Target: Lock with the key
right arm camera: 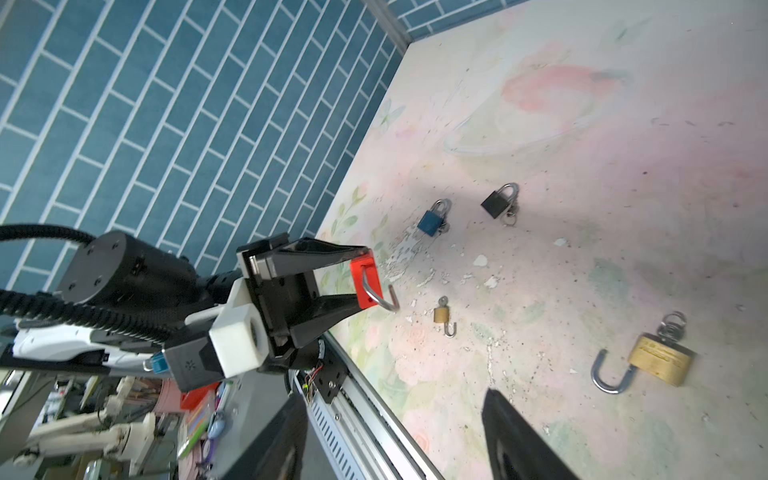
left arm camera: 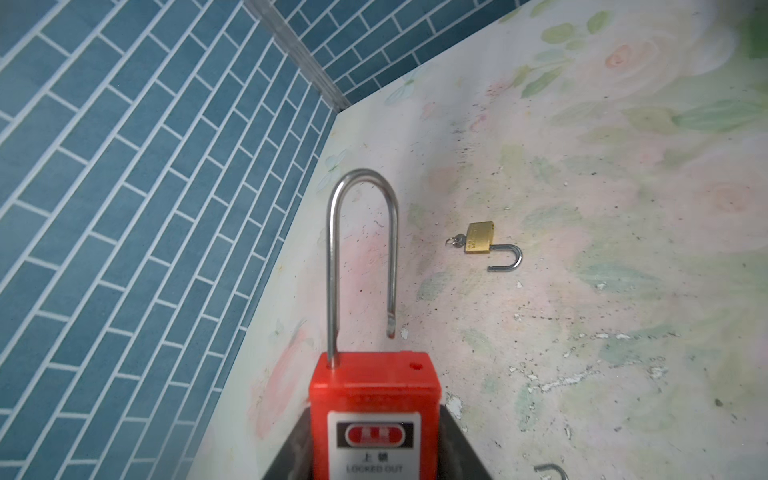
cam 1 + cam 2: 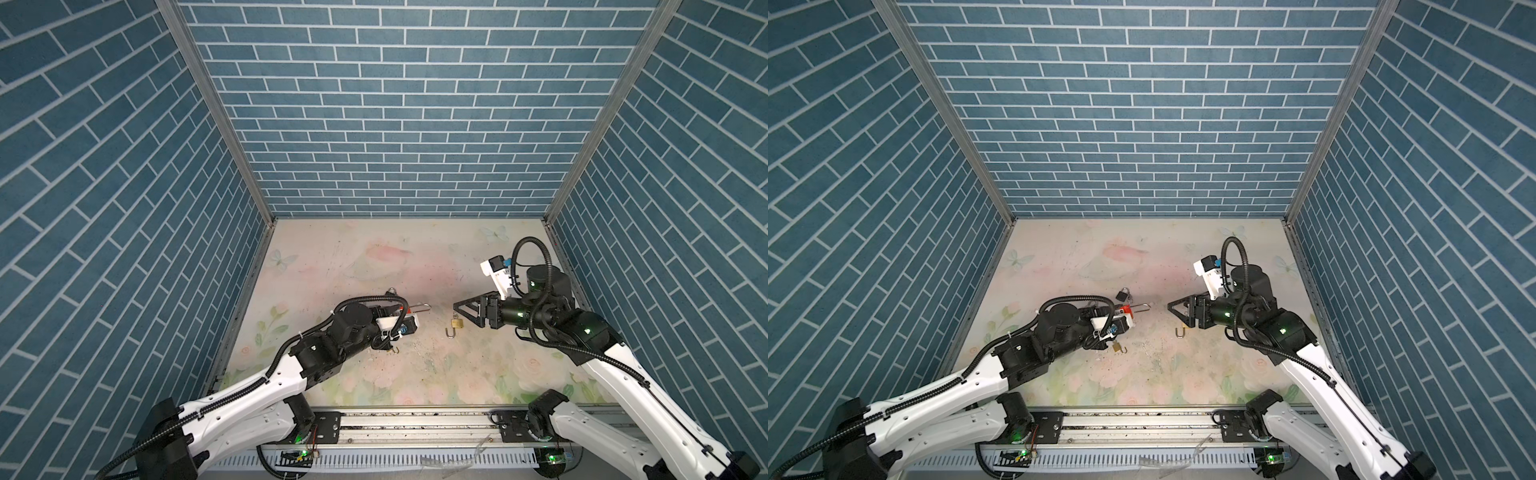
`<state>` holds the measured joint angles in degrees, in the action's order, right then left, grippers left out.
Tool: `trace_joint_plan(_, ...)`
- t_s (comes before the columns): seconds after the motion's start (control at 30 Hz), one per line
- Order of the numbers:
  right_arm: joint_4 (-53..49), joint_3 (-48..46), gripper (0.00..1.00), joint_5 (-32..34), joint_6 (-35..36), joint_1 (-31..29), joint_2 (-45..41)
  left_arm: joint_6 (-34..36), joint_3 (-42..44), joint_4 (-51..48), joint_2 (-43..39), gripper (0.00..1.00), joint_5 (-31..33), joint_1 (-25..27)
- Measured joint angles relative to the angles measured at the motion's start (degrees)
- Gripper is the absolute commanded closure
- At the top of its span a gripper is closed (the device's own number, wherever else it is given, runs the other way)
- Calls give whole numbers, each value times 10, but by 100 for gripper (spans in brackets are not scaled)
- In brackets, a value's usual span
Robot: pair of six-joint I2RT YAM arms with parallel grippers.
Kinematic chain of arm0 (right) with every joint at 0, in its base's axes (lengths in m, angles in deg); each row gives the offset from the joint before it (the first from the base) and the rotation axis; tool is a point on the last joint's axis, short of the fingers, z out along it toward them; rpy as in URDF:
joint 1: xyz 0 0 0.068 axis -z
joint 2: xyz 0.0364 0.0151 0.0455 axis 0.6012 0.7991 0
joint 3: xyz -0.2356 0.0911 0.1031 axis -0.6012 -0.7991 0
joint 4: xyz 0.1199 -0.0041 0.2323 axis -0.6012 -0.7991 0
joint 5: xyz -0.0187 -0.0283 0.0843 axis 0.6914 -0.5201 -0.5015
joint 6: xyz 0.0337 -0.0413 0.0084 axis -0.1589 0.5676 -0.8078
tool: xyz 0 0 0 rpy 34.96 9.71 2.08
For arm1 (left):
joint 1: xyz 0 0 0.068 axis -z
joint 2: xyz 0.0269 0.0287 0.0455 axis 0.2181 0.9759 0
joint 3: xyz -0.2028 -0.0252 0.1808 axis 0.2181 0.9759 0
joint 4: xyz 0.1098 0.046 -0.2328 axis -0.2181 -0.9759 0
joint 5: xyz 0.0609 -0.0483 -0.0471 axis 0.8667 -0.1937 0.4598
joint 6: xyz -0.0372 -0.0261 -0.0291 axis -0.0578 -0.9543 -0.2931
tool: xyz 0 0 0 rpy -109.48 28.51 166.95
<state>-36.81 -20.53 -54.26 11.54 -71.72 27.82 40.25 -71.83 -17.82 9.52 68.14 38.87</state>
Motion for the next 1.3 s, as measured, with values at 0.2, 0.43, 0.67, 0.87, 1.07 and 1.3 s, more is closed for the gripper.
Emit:
trace_joint_plan(0.2,0,37,44,38,55,-80,70,26,-9,-6,7,97,-53,-3)
trace_joint_plan(0.43,1,40,58,77,96,-109,129,27,-26,-18,21,96,-85,-4)
trace_joint_plan(0.67,13,35,84,83,98,-109,129,23,-26,-17,37,97,-78,-5)
trace_joint_plan(0.87,23,34,97,87,84,-108,130,19,-26,5,49,97,-45,-5)
trace_joint_plan(1.07,40,35,100,90,66,-105,134,24,-26,23,55,97,-19,-4)
trace_joint_plan(1.3,59,37,100,87,47,-102,148,30,-22,38,57,98,11,2)
